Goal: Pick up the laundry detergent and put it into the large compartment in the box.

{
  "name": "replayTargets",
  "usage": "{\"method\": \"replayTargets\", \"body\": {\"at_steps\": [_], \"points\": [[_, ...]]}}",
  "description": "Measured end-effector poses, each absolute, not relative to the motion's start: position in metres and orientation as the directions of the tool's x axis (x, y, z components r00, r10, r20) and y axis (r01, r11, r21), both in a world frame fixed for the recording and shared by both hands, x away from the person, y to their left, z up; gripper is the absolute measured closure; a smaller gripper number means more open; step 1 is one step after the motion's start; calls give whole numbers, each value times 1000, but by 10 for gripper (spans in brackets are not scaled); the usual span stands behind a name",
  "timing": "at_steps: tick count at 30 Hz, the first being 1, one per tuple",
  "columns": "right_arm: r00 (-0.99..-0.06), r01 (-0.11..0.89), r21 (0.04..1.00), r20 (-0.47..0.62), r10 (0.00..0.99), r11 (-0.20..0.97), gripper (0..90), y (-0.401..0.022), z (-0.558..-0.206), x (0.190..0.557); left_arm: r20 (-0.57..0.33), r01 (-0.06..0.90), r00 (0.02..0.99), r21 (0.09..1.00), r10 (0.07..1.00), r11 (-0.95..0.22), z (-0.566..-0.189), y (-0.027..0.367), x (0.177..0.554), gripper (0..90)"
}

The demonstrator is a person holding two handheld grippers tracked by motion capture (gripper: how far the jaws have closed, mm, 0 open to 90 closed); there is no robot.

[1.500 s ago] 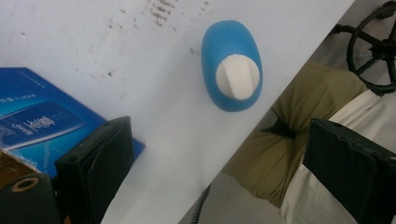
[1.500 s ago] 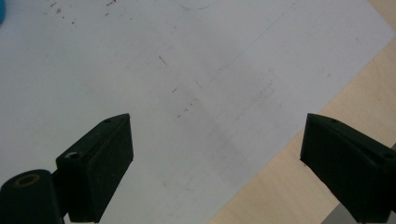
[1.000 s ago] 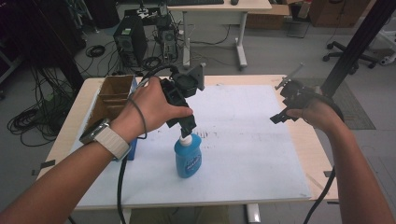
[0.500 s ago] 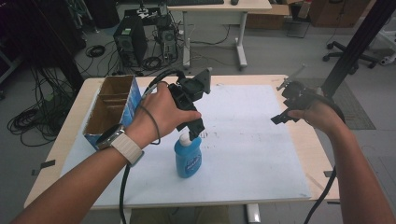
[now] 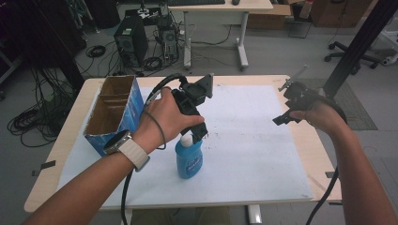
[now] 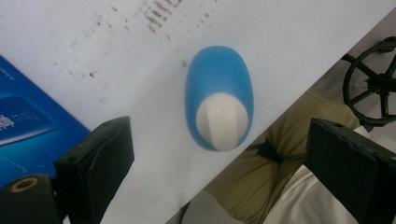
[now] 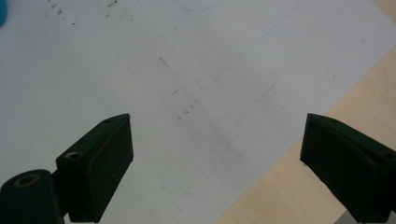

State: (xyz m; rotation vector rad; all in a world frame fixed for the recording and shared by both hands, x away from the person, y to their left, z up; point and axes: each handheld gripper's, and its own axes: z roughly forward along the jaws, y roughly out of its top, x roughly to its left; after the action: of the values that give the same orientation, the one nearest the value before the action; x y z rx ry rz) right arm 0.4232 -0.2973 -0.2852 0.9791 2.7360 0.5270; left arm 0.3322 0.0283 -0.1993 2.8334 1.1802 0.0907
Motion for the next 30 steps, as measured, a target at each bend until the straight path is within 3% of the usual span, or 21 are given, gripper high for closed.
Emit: {"method": "replayTargets", "body": {"at_steps": [30], "points": [[-768,570,392,-56,638,722,97,-295,-287,424,26,721,690,68,723,-690,-232,24,334,86]]}}
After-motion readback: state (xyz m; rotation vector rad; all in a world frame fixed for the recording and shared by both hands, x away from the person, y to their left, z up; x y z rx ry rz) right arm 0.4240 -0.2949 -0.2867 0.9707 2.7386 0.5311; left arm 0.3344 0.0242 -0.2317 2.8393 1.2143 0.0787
